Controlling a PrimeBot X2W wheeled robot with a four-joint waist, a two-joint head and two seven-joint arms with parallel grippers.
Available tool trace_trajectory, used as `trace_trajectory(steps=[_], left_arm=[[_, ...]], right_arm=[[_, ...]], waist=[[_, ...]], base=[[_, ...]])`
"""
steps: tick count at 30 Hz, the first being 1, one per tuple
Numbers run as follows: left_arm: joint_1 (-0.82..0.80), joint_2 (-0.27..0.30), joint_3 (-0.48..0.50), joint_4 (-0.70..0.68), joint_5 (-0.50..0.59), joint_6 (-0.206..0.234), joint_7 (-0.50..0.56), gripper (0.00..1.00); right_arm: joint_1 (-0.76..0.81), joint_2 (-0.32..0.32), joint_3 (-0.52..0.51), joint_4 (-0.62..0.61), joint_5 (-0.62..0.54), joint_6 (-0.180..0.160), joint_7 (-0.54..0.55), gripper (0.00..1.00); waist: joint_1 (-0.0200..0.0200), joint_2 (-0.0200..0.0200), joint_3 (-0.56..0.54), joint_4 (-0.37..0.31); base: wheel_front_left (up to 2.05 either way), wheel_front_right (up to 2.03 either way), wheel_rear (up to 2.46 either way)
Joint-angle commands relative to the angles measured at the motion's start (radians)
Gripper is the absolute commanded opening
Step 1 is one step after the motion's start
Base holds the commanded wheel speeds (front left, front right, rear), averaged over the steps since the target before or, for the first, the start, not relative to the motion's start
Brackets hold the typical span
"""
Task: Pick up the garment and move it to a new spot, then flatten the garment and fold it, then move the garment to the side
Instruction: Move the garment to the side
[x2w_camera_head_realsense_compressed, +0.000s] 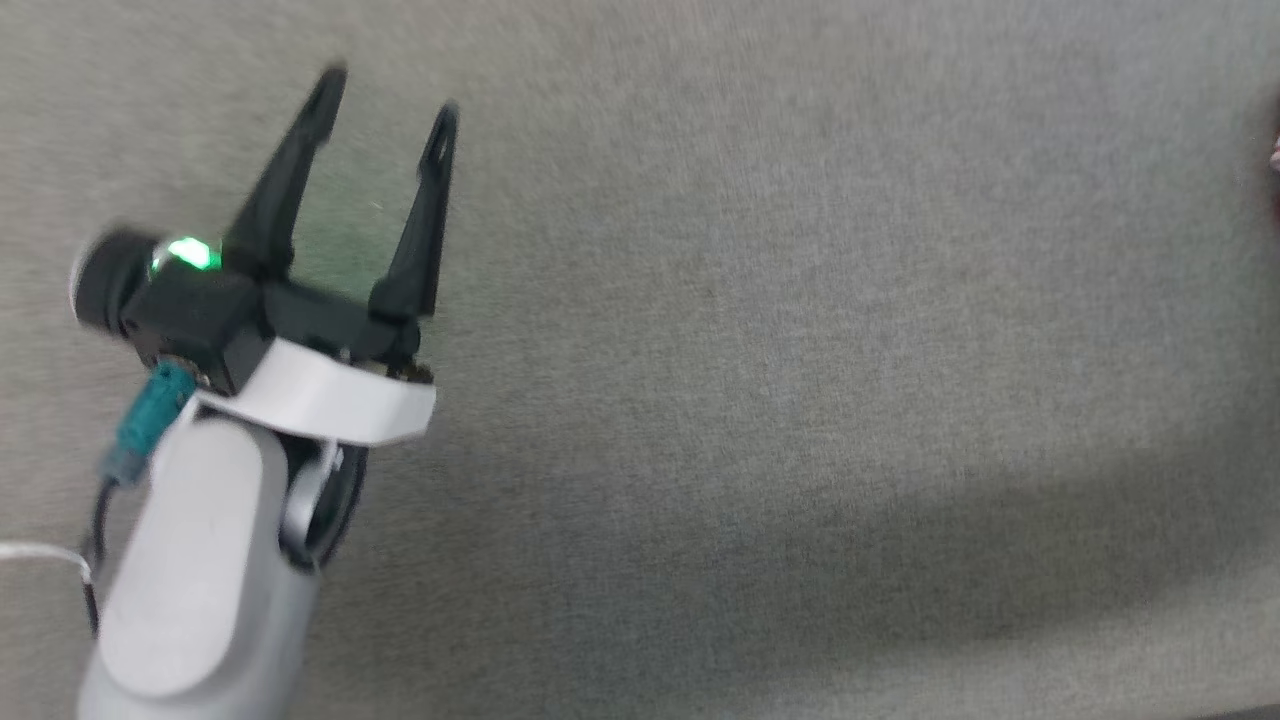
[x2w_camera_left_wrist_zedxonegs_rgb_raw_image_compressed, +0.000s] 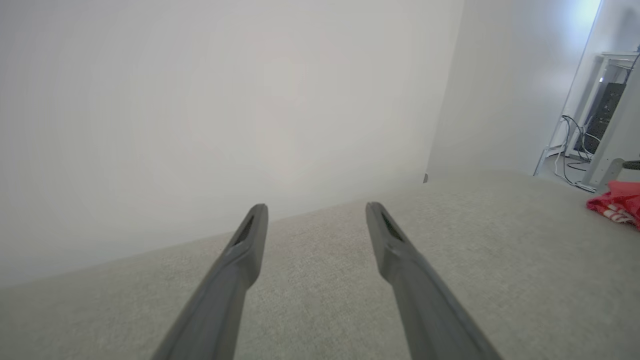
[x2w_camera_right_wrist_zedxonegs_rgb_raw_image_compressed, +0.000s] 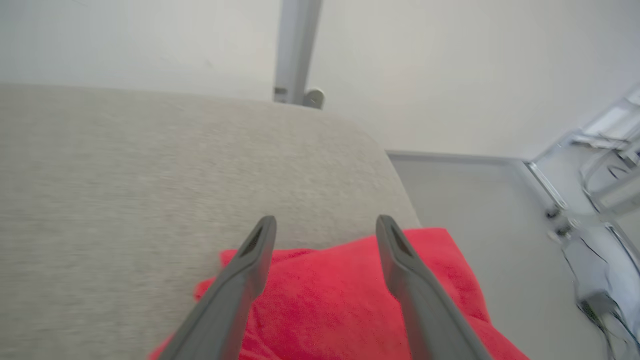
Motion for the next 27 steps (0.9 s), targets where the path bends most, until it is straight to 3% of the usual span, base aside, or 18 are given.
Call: trace_trajectory(steps=[1,6,13,18,27], left_arm=[[0.025,-0.006,0.011,0.007,-0.004,0.001,-0.005,1.0],[0.17,-0.07,0.074,0.069,0.006,0.001,-0.005,1.0],[0.297,-0.126,0.132,0.161,-0.006,0.001,-0.005,1.0],[0.378,-0.139,0.151,0.208,-0.015,0.001,-0.005,1.0],[0.493,-0.152,0.176,0.214,-0.024,0.001,-0.005,1.0]], right_arm=[[0.025,0.007,0.006,-0.008,0.011,-0.001,-0.013,1.0],[0.163,0.054,0.083,-0.113,0.066,-0.001,-0.099,1.0],[0.34,0.124,0.106,-0.191,0.077,-0.001,-0.156,1.0],[0.46,0.18,0.077,-0.237,0.062,-0.001,-0.163,1.0],[0.654,0.269,-0.068,-0.405,0.008,-0.001,-0.163,1.0]], waist=[[0.0,0.0,-0.087,0.054],[0.0,0.0,-0.189,0.108],[0.0,0.0,-0.291,0.171],[0.0,0.0,-0.381,0.201],[0.0,0.0,-0.488,0.244]], base=[[0.0,0.0,0.0],[0.0,0.0,0.0],[0.0,0.0,0.0],[0.0,0.0,0.0],[0.0,0.0,0.0]])
